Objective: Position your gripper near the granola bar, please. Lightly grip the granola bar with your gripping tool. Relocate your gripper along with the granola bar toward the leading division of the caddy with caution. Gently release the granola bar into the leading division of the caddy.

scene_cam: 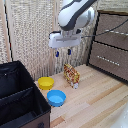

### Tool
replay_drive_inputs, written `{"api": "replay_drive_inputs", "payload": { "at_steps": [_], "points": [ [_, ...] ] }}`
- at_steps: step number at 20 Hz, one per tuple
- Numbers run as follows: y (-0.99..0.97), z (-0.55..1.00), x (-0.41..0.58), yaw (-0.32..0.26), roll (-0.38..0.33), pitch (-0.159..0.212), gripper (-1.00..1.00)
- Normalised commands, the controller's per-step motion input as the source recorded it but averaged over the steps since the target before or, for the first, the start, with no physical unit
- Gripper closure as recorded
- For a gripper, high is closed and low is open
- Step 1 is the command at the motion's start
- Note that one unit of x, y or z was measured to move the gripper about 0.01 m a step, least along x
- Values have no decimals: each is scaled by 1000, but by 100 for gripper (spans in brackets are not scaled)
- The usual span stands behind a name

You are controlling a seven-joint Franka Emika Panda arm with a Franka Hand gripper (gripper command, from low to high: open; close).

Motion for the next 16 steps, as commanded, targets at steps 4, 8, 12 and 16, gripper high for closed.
{"api": "replay_drive_inputs", "payload": {
  "at_steps": [4,8,12,16],
  "points": [
    [-679,-107,264,-33,37,-7,-100],
    [-539,-116,107,-9,8,0,-100],
    [-324,-165,62,0,1,10,-100],
    [-113,-211,162,1,-28,42,-100]
  ]
}}
